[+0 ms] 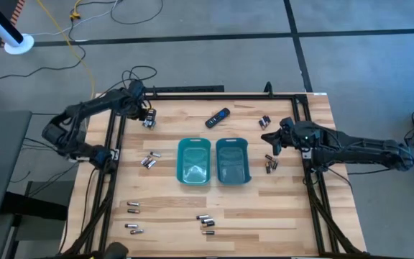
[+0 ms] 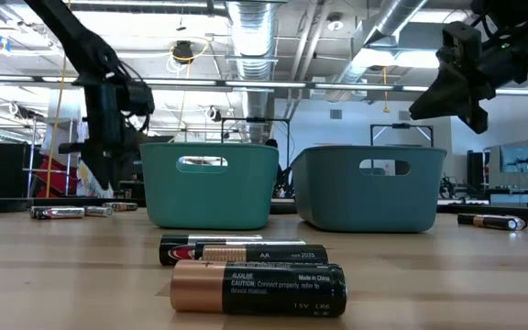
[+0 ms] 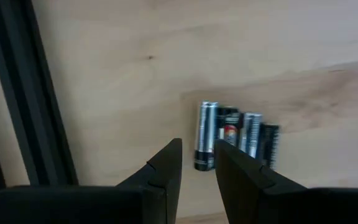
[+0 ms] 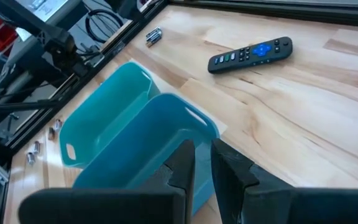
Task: Sort batteries
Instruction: Put the silver and black battery into the green bin
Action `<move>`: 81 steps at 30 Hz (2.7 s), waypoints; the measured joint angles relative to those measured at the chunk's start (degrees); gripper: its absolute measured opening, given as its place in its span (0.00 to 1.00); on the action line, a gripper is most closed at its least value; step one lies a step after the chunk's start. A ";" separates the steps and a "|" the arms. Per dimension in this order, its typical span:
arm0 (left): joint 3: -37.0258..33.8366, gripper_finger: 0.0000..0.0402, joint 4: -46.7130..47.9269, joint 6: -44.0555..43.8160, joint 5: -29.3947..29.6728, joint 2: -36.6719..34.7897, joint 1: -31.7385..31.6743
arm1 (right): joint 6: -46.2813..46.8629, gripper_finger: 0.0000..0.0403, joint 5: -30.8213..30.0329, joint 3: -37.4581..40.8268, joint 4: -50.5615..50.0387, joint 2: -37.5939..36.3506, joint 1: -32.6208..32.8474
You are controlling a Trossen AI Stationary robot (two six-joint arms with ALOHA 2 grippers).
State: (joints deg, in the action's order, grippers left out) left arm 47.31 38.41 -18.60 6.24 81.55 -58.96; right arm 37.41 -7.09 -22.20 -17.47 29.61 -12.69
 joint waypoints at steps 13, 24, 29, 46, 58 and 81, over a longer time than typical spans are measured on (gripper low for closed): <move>0.76 0.22 -3.49 1.41 0.02 3.86 -0.79 | 0.72 0.18 -0.02 0.00 -0.05 0.00 -1.00; 0.81 0.22 -3.35 1.47 -0.02 3.86 -0.77 | 0.66 0.18 -0.02 -0.02 -0.05 0.00 -1.00; 0.83 0.22 -2.79 1.49 -1.81 3.86 -0.76 | 0.52 0.18 -0.03 -0.02 -0.05 0.00 -1.00; 0.85 0.22 -2.19 0.08 -1.67 3.86 -0.54 | 0.72 0.18 -0.04 -0.02 -0.05 0.00 -1.00; 0.85 0.22 -0.29 -5.82 -0.10 3.86 0.09 | 0.65 0.18 -0.06 -0.02 -0.06 0.00 -0.96; 0.83 0.22 0.24 -11.20 4.12 7.75 3.45 | 0.01 0.18 -0.07 -0.02 -0.49 0.01 -0.96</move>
State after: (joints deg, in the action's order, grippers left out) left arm 48.14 38.65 -29.80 10.36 89.30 -55.51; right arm 37.42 -7.16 -22.22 -17.96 29.61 -13.65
